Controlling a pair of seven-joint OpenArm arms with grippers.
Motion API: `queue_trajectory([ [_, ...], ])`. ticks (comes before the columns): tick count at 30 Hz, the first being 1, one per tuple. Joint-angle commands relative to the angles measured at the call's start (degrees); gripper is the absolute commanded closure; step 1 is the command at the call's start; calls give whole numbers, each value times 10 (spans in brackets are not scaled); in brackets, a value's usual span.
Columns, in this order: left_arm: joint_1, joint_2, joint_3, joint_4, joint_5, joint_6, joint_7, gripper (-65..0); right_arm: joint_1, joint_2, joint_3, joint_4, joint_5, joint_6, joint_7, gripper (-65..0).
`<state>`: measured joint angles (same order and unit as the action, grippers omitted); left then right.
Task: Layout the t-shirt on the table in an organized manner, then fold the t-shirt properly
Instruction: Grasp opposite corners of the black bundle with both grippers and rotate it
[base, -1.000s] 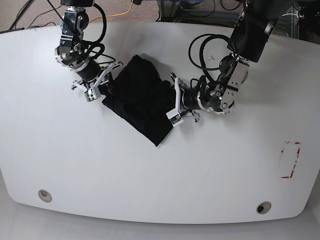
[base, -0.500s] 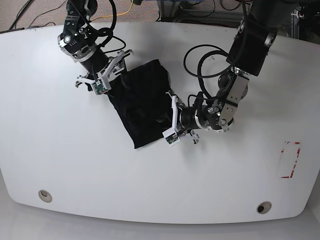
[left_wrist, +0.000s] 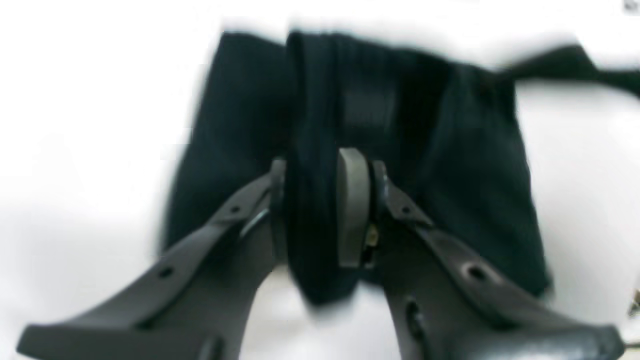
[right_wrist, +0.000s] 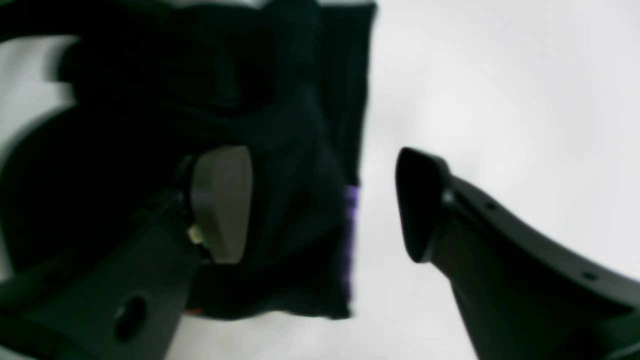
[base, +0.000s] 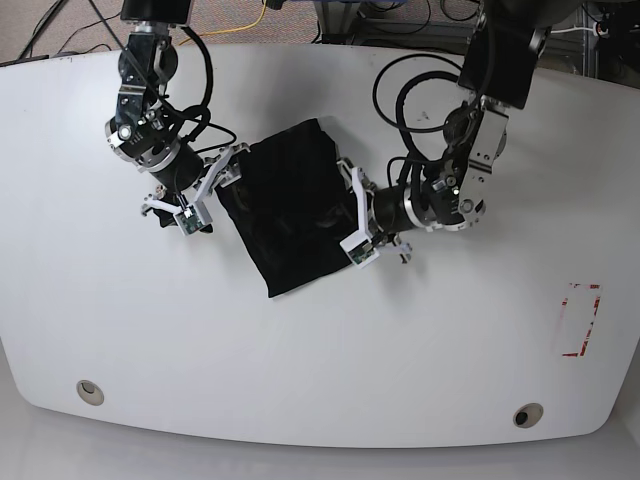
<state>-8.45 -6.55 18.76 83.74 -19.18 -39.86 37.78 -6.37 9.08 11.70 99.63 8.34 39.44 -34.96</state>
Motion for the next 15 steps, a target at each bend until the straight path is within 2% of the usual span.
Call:
queue_trajectory([
  [1,17,4,-13,30,-7,-1,1,-119,28,21,-13,-46,19,6,20,-322],
  [7,62,5,-13,26,-7,-1,0,-119,36,28,-22,-109,16,6,62,-214],
  [11,73,5,-12,9,-8,-1,-1,-119,14,26,-22,-111,17,6,67,-208],
  [15,71,5,-13,-16,-8,-1,-2,-119,-13,1,-22,-90,13,6,67,-208],
])
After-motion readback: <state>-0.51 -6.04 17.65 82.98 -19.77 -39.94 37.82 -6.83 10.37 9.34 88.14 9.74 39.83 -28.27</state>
